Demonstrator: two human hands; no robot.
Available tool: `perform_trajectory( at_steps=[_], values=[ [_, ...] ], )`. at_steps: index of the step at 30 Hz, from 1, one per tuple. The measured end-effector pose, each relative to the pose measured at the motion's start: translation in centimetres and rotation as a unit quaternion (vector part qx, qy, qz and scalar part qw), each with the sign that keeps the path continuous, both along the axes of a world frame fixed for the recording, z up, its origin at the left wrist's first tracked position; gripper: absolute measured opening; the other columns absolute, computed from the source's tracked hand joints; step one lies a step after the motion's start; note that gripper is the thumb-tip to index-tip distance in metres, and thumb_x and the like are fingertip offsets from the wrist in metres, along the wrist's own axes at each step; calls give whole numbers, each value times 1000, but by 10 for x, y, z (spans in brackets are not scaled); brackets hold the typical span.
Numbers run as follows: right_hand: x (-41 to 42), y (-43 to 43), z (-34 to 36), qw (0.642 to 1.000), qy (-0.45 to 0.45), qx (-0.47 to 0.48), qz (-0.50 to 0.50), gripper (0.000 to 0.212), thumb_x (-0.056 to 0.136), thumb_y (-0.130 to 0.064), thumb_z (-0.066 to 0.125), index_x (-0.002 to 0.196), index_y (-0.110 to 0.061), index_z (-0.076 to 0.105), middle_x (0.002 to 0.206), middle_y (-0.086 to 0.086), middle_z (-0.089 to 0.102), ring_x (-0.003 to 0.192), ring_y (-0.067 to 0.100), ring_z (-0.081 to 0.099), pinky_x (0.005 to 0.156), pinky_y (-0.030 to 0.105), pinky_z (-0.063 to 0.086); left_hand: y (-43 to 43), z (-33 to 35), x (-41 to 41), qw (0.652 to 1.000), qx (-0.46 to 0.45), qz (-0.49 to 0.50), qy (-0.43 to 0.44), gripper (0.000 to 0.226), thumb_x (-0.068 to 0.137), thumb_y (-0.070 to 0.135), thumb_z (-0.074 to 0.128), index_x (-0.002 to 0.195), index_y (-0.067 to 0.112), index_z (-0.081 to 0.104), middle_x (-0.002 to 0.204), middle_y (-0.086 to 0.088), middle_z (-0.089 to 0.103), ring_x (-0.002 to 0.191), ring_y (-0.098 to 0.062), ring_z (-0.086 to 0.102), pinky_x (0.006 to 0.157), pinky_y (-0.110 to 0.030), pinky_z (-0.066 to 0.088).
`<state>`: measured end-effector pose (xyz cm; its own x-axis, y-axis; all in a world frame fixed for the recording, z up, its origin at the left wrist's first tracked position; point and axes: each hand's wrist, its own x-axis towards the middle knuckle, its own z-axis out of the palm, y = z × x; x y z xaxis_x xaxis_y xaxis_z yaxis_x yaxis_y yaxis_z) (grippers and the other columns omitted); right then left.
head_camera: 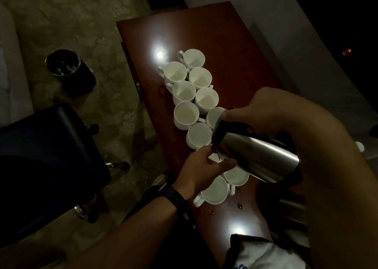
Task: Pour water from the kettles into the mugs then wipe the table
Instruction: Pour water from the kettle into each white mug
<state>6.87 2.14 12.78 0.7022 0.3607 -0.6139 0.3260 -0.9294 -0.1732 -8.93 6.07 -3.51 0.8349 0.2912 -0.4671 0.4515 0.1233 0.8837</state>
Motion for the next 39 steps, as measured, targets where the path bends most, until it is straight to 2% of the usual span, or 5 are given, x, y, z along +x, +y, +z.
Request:
perform_trajectory(
  at_steps=[9, 18, 27, 34, 39],
  values=[
    [0, 4, 2, 1000, -3, -14, 16, 52, 80, -64, 72, 60, -17, 68, 32, -8, 49, 47, 14, 52, 48, 24, 38, -1, -4, 4, 1000, 9, -5, -15, 22, 87, 42, 79, 103, 40, 64, 79, 3, 73, 73, -20, 71, 75, -38, 55],
    [-3, 11, 7, 999, -3, -29, 33, 50, 83, -63, 71, 62, -18, 65, 29, -10, 46, 38, 9, 46, 40, 20, 31, 1, -9, 4, 1000, -10, 2, -12, 47, 84, 44, 80, 123, 21, 66, 77, -14, 73, 69, -17, 68, 73, -36, 54],
    [-6, 17, 11, 998, -4, -31, 62, 49, 81, -64, 71, 65, -18, 64, 27, -12, 44, 44, 11, 47, 41, 20, 30, 2, -16, 6, 1000, -16, 1, -6, 49, 85, 40, 81, 124, 15, 65, 47, 16, 56, 48, 3, 54, 63, -23, 41],
    [-8, 23, 9, 995, -11, -29, 90, 47, 78, -65, 72, 65, -21, 62, 31, -14, 48, 48, 12, 50, 46, 24, 32, 3, -8, 7, 1000, 3, 13, -16, 49, 85, 40, 81, 124, 15, 67, 87, -20, 72, 87, -35, 69, 65, -27, 40],
    [-7, 25, 9, 994, -33, -25, 103, 50, 76, -66, 73, 62, -20, 63, 42, -6, 51, 47, 13, 50, 46, 24, 33, 3, -15, 7, 1000, -6, 12, -6, 47, 84, 41, 81, 121, 16, 67, 52, 15, 54, 58, 0, 53, 66, -24, 41]
  ],
)
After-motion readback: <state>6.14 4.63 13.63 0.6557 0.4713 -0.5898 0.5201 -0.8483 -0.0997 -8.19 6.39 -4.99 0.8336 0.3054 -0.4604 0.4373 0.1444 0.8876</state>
